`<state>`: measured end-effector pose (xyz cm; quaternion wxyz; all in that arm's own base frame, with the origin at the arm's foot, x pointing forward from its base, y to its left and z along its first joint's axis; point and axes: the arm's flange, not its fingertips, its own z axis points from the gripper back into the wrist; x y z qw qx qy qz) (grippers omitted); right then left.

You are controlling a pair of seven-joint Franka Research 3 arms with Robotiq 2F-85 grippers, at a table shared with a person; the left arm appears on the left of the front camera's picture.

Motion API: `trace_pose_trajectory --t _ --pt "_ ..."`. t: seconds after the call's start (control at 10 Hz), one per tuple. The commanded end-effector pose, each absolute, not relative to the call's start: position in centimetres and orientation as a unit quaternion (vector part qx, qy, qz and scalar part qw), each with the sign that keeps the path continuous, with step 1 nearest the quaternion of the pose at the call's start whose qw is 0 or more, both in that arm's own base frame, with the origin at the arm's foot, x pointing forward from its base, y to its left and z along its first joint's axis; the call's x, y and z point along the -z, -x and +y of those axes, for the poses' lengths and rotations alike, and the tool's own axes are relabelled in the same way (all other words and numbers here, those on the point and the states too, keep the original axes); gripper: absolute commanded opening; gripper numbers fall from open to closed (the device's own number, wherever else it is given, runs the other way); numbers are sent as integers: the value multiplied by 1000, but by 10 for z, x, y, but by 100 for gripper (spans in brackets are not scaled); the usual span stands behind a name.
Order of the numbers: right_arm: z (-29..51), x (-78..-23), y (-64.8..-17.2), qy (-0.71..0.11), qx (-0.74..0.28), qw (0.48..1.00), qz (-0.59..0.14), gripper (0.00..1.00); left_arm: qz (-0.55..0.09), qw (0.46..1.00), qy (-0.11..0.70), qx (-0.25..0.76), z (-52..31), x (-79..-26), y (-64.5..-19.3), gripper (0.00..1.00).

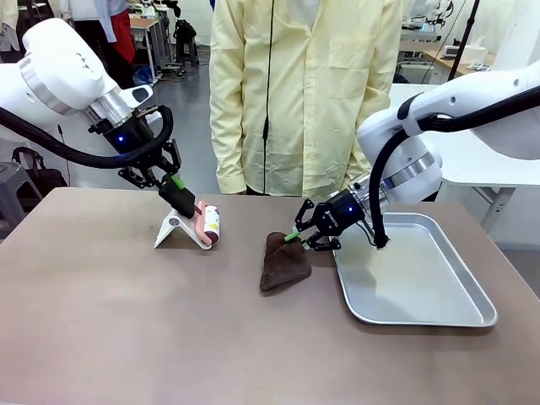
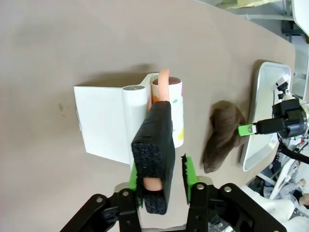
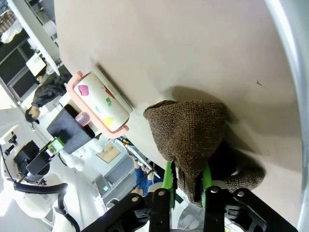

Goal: Clean the surface of the table.
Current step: Return the Lint Roller and towel to their original positions.

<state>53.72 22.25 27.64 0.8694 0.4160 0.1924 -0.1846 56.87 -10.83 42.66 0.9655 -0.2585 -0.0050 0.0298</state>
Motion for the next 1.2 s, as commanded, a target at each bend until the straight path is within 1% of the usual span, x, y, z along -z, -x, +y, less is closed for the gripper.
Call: trace_pose_trajectory --t 0.0,0.2,0.3,0.4,0.6,0.9,1.1 --pt "226 -279 -544 -408 190 868 209 100 5 969 245 -38 -108 -432 -572 100" --pt "225 -277 -545 -410 191 866 212 100 5 969 245 -41 -109 -432 -573 100" --pt "224 -277 -545 -412 192 865 213 94 5 969 245 -43 -108 -432 -573 100" --pt "223 -278 -545 -412 192 865 212 100 3 968 245 -44 -107 -434 -572 100" --pt "221 -281 -542 -412 183 868 207 100 0 967 250 -42 -104 -438 -566 100" --pt "220 -296 -537 -397 165 882 195 100 -12 961 274 -16 -98 -450 -536 100" --pt "202 -324 -529 -371 151 901 167 100 -22 954 299 -4 -82 -463 -501 100"
